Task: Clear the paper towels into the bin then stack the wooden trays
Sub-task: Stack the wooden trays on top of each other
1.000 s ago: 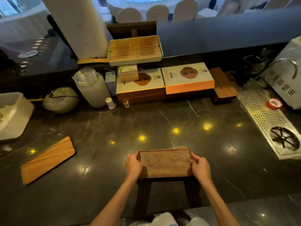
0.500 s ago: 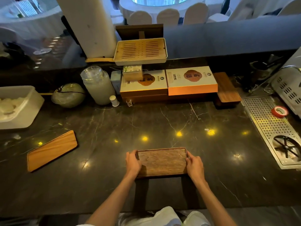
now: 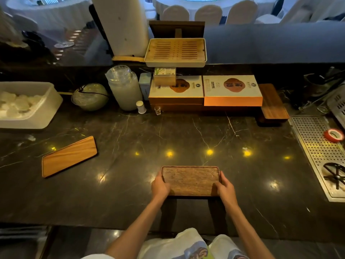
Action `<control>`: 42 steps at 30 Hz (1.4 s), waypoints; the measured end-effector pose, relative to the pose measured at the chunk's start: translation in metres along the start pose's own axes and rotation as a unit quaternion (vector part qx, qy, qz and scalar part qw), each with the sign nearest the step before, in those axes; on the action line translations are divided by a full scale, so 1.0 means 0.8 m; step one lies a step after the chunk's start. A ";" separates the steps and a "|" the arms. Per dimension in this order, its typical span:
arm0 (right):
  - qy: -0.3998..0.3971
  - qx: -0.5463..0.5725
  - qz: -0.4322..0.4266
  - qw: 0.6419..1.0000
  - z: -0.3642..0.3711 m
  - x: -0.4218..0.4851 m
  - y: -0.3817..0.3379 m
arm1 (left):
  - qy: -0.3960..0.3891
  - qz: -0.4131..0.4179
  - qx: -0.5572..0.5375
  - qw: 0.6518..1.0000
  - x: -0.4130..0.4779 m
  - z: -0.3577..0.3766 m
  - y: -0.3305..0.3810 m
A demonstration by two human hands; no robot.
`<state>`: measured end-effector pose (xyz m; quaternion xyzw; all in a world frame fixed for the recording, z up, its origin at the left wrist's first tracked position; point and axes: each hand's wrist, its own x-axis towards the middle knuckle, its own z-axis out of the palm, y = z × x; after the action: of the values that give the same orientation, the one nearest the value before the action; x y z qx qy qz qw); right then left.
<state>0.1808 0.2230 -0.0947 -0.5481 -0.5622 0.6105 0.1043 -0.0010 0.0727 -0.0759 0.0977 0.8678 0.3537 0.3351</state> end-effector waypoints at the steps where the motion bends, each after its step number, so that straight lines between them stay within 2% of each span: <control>1: 0.000 -0.004 0.007 1.000 -0.002 0.001 -0.002 | 0.005 -0.007 -0.002 1.000 0.001 -0.001 0.001; 5: -0.005 -0.042 0.012 0.999 -0.002 0.002 -0.008 | -0.016 -0.013 -0.011 1.000 0.001 -0.008 0.001; 9: 0.024 -0.096 0.014 0.995 0.006 0.000 -0.013 | -0.047 -0.007 -0.019 0.999 0.004 -0.017 -0.006; 13: 0.065 -0.181 0.041 0.981 0.019 -0.006 -0.036 | -0.136 -0.012 -0.028 0.990 0.021 -0.037 -0.005; 15: 0.101 -0.296 0.033 0.949 0.040 -0.003 -0.056 | -0.174 -0.003 -0.030 0.984 0.033 -0.057 -0.007; 18: 0.140 -0.463 -0.053 0.873 0.111 -0.002 -0.101 | -0.186 -0.019 -0.052 0.981 0.057 -0.110 -0.034; 20: 0.111 -0.489 -0.117 0.857 0.186 -0.001 -0.130 | -0.152 -0.034 -0.061 0.986 0.080 -0.167 -0.063; 22: 0.036 -0.454 -0.163 0.875 0.275 -0.003 -0.153 | -0.086 -0.051 -0.073 0.992 0.109 -0.236 -0.100; 24: -0.041 -0.418 -0.164 0.893 0.356 -0.008 -0.172 | -0.012 -0.084 -0.099 0.991 0.132 -0.308 -0.129; 27: -0.120 -0.417 -0.154 0.887 0.467 -0.016 -0.199 | 0.079 -0.122 -0.140 0.979 0.161 -0.413 -0.166; 32: -0.161 -0.405 -0.134 0.890 0.607 -0.020 -0.239 | 0.184 -0.170 -0.119 0.961 0.192 -0.544 -0.222; 34: -0.167 -0.393 -0.107 0.898 0.637 -0.015 -0.247 | 0.204 -0.205 -0.080 0.954 0.203 -0.569 -0.236; 37: -0.203 -0.349 -0.046 0.914 0.664 -0.005 -0.252 | 0.179 -0.236 -0.053 0.954 0.219 -0.580 -0.249; 42: -0.194 -0.285 0.034 0.938 0.656 0.011 -0.249 | 0.176 -0.227 -0.165 0.943 0.236 -0.569 -0.251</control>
<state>-0.3326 -0.0020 -0.0627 -0.4446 -0.7028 0.5226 -0.1879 -0.4262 -0.2468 -0.0699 -0.2228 0.8412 0.4182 0.2603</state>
